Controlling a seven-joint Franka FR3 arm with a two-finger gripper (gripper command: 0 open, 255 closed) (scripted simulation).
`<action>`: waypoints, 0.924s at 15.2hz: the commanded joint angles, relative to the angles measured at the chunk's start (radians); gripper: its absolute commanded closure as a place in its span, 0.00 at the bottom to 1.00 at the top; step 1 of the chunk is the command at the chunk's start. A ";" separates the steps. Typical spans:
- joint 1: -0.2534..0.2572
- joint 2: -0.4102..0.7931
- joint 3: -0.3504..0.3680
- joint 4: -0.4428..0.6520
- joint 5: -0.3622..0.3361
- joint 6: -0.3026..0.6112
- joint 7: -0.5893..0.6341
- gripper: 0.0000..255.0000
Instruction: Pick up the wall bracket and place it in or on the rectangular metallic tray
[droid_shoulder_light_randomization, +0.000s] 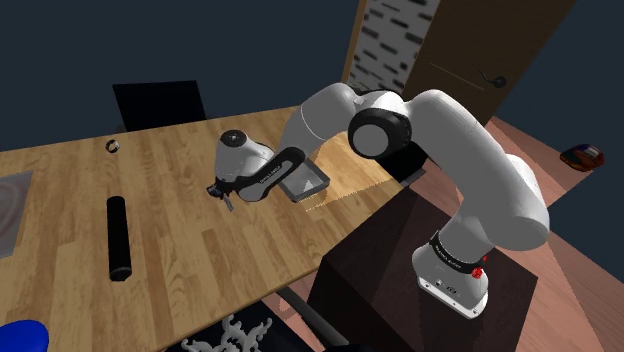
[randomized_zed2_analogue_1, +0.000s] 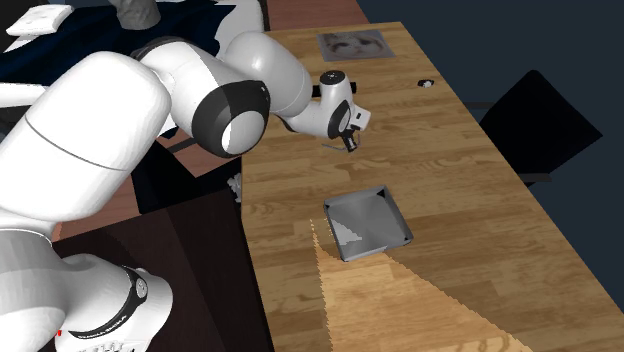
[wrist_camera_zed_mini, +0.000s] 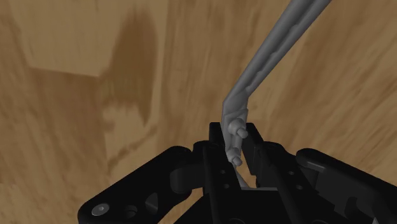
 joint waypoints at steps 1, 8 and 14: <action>0.001 0.001 0.001 -0.004 0.000 -0.001 0.000 1.00; -0.007 -0.075 0.011 -0.060 0.003 -0.022 -0.005 1.00; -0.017 -0.146 0.025 -0.100 0.009 -0.053 -0.014 1.00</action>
